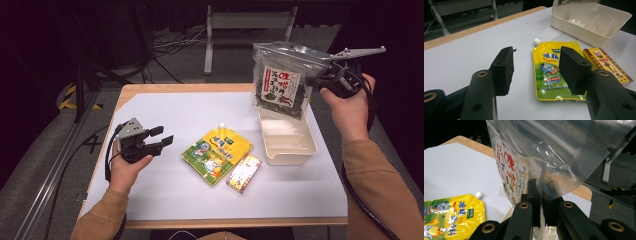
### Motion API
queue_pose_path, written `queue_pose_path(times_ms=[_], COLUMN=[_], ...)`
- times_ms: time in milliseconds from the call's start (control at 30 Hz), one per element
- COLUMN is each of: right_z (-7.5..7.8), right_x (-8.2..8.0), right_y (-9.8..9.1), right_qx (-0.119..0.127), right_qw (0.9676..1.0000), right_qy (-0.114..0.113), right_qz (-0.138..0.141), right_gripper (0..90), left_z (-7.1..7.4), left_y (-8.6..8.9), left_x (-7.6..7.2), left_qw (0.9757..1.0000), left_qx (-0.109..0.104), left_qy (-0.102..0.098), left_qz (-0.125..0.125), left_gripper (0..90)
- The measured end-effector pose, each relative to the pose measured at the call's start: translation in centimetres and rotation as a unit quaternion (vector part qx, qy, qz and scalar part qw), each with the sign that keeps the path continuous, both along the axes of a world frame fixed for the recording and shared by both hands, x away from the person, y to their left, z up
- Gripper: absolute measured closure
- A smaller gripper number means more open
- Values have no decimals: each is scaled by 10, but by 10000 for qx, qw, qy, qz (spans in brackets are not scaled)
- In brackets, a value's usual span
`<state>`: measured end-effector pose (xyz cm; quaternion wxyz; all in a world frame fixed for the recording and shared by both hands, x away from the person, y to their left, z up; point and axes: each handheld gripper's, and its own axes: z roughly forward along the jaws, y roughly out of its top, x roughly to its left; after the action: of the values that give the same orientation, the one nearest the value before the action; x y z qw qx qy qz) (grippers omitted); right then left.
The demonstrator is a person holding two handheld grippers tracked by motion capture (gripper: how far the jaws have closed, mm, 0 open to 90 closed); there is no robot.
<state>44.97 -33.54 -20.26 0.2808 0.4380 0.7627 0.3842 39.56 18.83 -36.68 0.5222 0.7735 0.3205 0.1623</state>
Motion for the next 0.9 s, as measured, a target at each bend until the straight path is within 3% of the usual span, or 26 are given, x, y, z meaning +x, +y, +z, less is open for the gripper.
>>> queue_pose_path(times_ms=[500, 900], right_z=[-9, -19], right_x=[1, 12], right_y=[-18, -12], right_qx=[79, -198], right_qw=[9992, 9978], right_qy=[48, 162], right_qz=[-392, -611], right_gripper=[855, 852], left_z=[-2, -4], left_y=[-6, -4], left_x=[6, 6], left_qw=[9999, 9998], left_qx=[73, 53], left_qy=[71, 154], left_qz=[-118, -93], left_gripper=[454, 451])
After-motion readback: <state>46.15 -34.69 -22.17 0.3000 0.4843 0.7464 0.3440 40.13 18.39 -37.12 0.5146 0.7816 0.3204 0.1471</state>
